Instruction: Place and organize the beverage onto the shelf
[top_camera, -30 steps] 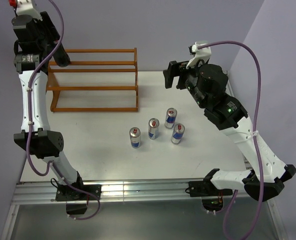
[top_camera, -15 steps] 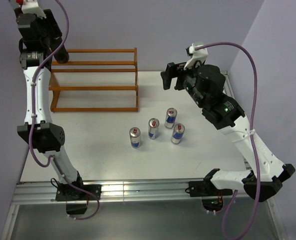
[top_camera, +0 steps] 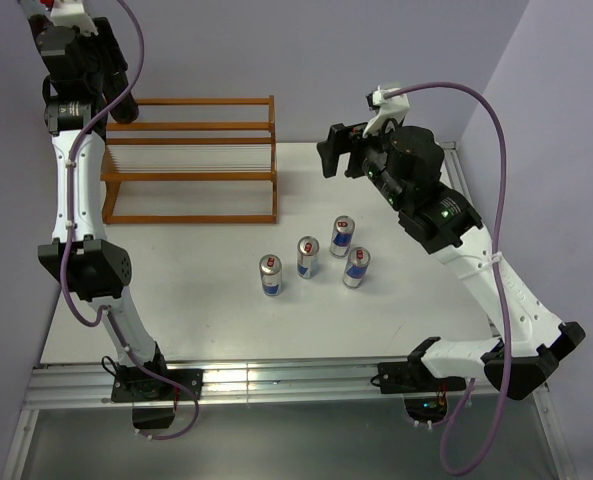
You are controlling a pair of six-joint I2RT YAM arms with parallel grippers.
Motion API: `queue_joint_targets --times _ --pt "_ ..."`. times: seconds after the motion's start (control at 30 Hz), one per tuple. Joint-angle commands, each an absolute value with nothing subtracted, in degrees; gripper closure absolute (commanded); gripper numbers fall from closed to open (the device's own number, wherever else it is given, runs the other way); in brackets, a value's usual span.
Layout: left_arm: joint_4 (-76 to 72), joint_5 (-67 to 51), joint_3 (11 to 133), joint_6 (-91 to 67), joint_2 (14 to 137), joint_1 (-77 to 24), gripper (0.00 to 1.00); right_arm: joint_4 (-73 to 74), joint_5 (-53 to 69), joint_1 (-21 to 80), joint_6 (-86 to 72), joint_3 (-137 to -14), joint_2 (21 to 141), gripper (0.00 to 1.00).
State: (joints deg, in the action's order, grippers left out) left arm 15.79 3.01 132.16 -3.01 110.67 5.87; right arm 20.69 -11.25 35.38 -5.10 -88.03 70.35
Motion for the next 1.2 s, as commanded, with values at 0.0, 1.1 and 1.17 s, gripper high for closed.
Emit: queue_joint_targets --times 0.0,1.1,1.17 --pt "0.5 1.8 137.6 -1.6 108.6 6.2 1.00 18.0 -10.3 34.8 -5.8 -87.8 70.5 0.05" --pt "-0.5 -3.8 130.4 -4.1 104.7 9.7 0.33 18.5 -7.6 34.4 -6.3 -88.6 70.6 0.05" --pt "-0.4 -4.0 130.3 -4.4 104.3 9.7 0.30 18.7 -7.6 34.4 -6.4 -88.6 70.6 0.05"
